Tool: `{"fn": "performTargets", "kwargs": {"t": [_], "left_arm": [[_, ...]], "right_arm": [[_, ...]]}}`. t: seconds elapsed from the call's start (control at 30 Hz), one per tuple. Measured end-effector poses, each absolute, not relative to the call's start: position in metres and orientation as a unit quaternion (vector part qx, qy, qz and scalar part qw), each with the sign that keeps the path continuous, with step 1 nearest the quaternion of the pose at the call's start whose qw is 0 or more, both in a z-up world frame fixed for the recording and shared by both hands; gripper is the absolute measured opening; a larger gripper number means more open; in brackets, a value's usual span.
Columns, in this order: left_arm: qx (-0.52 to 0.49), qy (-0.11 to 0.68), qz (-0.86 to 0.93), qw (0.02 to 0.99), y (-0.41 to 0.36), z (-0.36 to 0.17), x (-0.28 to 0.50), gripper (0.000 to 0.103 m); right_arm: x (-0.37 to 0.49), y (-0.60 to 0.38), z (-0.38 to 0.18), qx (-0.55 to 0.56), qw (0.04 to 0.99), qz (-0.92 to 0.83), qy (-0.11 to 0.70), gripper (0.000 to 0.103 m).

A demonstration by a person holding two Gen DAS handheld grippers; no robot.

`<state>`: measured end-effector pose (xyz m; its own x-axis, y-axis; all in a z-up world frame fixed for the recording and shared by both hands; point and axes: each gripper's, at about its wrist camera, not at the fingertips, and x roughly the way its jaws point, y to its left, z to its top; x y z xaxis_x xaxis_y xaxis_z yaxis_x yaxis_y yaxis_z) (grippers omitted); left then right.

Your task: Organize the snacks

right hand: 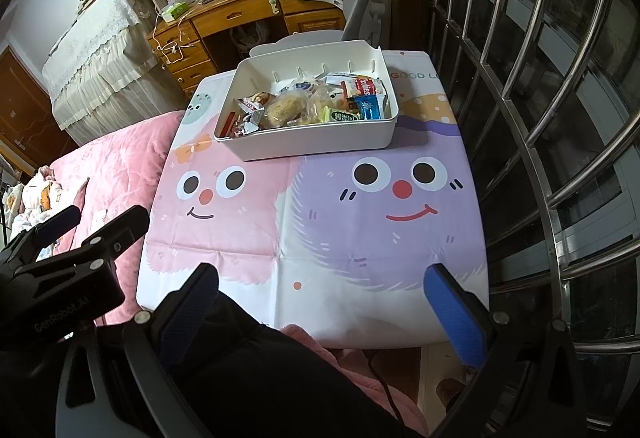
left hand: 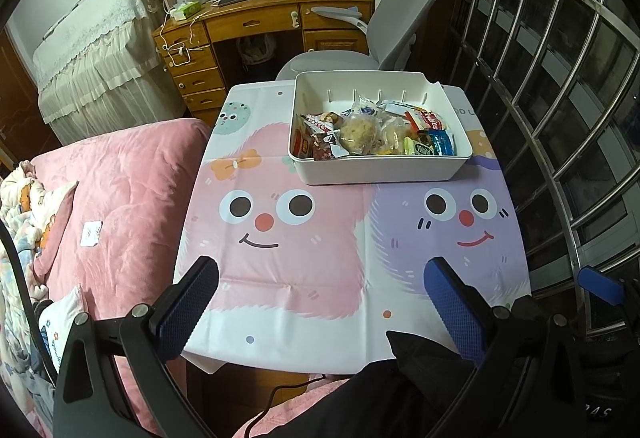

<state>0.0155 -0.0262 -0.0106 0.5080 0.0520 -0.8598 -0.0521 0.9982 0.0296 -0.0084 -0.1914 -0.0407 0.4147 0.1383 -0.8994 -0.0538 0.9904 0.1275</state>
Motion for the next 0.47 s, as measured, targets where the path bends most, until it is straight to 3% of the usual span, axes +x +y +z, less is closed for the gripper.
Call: {"fn": "performTargets", "kwargs": {"t": [0.47], "left_arm": [[0.0,0.495,0.03,0.868,-0.0253,-0.0103,0.0161,0.102]], "right_arm": [[-0.0075,-0.19,-0.0417,0.039,0.84,0.057,0.539,0.103]]}}
